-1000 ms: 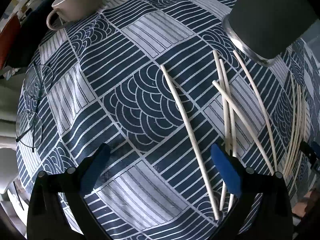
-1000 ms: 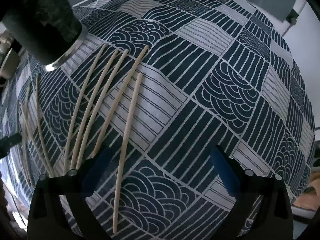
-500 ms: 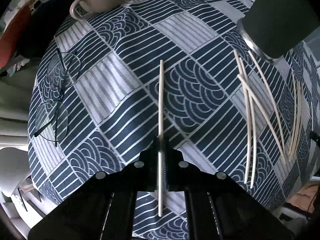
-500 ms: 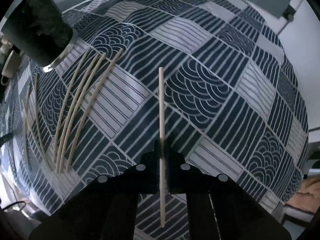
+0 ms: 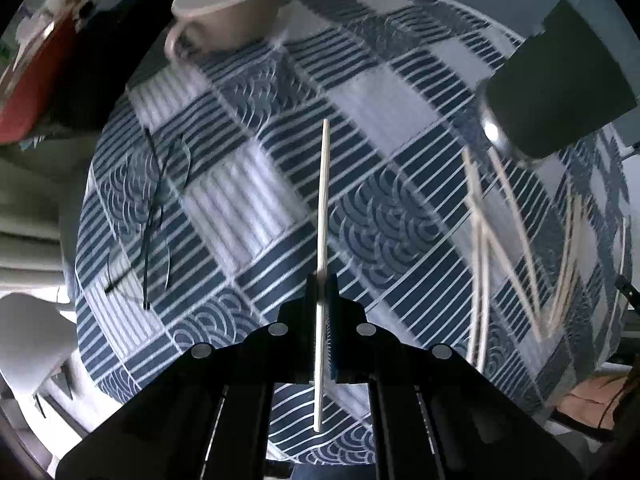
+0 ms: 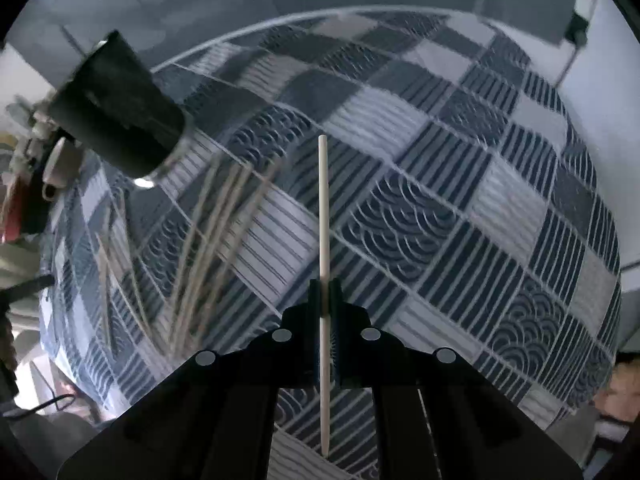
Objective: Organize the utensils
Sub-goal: 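Lift the left stick toward the black cup while the right gripper carries its stick there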
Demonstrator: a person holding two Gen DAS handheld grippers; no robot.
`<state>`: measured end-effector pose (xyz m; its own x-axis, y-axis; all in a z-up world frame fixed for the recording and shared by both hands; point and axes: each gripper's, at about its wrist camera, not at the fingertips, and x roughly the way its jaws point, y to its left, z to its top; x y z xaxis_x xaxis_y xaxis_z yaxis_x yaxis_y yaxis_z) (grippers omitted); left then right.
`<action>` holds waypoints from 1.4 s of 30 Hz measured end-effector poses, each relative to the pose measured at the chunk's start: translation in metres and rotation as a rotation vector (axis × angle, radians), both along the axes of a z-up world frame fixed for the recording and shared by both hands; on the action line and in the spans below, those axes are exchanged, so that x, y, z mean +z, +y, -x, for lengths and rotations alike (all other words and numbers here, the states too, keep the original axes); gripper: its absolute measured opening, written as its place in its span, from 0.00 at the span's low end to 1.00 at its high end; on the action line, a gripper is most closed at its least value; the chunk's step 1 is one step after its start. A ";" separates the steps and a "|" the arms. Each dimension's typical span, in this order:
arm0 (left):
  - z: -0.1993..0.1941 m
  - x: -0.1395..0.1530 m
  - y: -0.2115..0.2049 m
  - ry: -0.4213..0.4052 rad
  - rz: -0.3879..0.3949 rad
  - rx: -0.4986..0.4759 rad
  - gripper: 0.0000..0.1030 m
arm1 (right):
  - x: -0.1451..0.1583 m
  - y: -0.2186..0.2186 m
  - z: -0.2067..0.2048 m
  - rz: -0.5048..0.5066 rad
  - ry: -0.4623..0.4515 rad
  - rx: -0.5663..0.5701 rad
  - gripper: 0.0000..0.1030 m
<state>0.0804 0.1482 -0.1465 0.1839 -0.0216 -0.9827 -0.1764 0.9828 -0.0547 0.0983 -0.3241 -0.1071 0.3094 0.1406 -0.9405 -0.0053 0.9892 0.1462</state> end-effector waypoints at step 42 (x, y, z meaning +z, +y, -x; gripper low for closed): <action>-0.149 0.186 -0.122 -0.711 0.284 -0.088 0.04 | 0.158 0.150 -0.169 -0.428 -0.703 0.315 0.05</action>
